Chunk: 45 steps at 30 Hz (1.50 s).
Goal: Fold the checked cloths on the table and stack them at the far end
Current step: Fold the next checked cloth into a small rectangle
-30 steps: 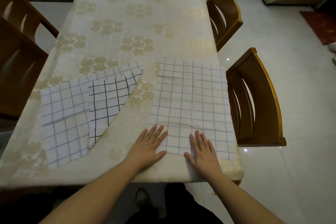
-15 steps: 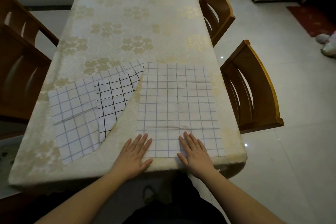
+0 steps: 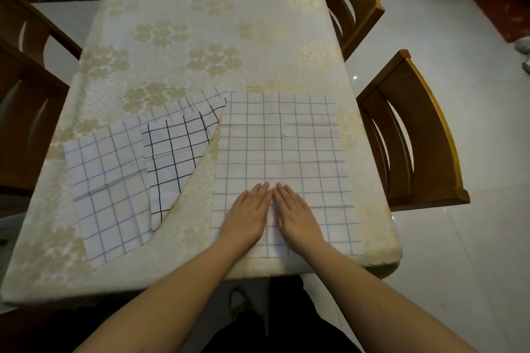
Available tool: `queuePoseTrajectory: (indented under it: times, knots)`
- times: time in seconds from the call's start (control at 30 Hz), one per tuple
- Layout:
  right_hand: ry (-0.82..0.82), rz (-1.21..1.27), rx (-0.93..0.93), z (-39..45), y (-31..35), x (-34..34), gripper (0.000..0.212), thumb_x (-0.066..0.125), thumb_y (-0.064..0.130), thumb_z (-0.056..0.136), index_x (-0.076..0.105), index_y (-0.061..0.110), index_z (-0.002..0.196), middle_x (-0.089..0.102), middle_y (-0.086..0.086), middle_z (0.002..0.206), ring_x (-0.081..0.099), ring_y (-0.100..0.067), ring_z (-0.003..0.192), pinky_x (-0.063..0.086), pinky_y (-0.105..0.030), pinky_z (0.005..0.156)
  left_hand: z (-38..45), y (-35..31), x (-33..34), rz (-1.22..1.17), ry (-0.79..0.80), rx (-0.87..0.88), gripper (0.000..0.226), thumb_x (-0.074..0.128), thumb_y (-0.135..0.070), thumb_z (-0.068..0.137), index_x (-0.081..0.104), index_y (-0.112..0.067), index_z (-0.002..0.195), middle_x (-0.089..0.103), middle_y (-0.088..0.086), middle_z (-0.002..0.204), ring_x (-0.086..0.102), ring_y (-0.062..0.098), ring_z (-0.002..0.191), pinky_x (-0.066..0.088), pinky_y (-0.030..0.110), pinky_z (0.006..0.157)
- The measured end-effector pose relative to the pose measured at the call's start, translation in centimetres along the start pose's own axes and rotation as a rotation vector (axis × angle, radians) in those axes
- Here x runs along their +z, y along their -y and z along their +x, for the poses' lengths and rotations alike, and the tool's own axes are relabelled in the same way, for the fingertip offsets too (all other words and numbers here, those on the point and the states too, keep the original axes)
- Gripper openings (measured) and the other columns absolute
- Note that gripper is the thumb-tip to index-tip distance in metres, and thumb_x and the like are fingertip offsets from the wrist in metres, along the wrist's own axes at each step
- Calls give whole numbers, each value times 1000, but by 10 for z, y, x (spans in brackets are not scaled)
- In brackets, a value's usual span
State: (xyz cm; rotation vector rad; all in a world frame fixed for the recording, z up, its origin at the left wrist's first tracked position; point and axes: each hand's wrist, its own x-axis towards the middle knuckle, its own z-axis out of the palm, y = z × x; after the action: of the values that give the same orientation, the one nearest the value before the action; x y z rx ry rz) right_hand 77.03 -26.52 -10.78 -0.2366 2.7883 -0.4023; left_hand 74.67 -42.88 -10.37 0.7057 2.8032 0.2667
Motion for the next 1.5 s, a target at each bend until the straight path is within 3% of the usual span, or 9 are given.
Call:
queuePoseTrajectory:
  times: [0.1, 0.37, 0.47, 0.57, 0.67, 0.83, 1.13, 1.33, 1.5]
  knots:
    - [-20, -86, 10, 2, -20, 5, 62, 20, 51, 101, 16, 23, 156, 6, 4, 162, 10, -16, 150, 8, -38, 120, 5, 13, 12, 35, 35, -29, 61, 23, -43, 99, 17, -20, 155, 17, -3, 162, 19, 17, 149, 10, 37, 122]
    - [71, -115, 136, -28, -94, -22, 84, 13, 76, 91, -21, 30, 152, -29, 3, 159, -27, -14, 145, -6, -42, 122, -13, 53, 8, 50, 53, -92, 84, 26, -70, 91, -3, -26, 157, -8, -5, 164, -8, 14, 151, 1, 41, 120]
    - [50, -54, 120, -24, -101, -28, 77, 10, 69, 94, -15, 27, 153, -23, 4, 161, -24, -10, 146, -9, -36, 121, -10, 53, 5, 69, -11, -105, 74, 30, -62, 95, 21, -21, 156, 16, 1, 163, 14, 19, 150, 11, 43, 118]
    - [-79, 26, 70, 7, -82, -32, 63, 20, 47, 101, 6, 20, 155, 2, 1, 163, -4, -11, 150, -3, -30, 121, 21, 38, -2, 17, -227, -66, 48, 39, -40, 96, 62, -10, 126, 57, 13, 136, 52, 31, 127, 28, 41, 108]
    - [-143, 89, -52, 54, -52, -34, 58, 35, 28, 99, 22, 9, 153, 16, -4, 160, 13, -16, 149, 7, -32, 121, 68, 21, -5, -66, -313, -28, 37, 43, -22, 93, 66, -7, 117, 64, 13, 126, 58, 32, 119, 33, 38, 105]
    - [-67, 1, -66, 100, -47, -30, 59, 29, 37, 99, 29, 11, 152, 19, -3, 160, 23, -18, 148, 13, -38, 119, 100, 29, -2, -50, -83, -42, 55, 33, -32, 98, 34, -16, 151, 34, 2, 157, 30, 18, 145, 26, 39, 117]
    - [11, -123, 73, 99, -120, -58, 86, 15, 75, 91, -15, 24, 154, -23, 2, 161, -23, -15, 147, -9, -41, 121, 90, 60, -8, 31, 8, -146, 75, 25, -65, 94, 5, -28, 157, -3, -6, 165, -6, 15, 151, 2, 41, 121]
    - [-145, 10, -16, 124, -104, -74, 62, 23, 40, 100, 20, 9, 154, 17, -7, 161, 8, -18, 150, 3, -33, 121, 121, 60, -25, -187, -327, -85, 44, 41, -35, 98, 60, -10, 128, 59, 6, 130, 54, 27, 122, 36, 40, 105]
    - [-84, 144, -97, 172, -58, -73, 57, 25, 27, 98, 30, 8, 151, 26, -7, 159, 22, -19, 147, 6, -30, 119, 180, 48, -27, -184, -242, -22, 48, 36, -22, 96, 51, -6, 139, 52, 9, 144, 44, 23, 134, 31, 38, 113]
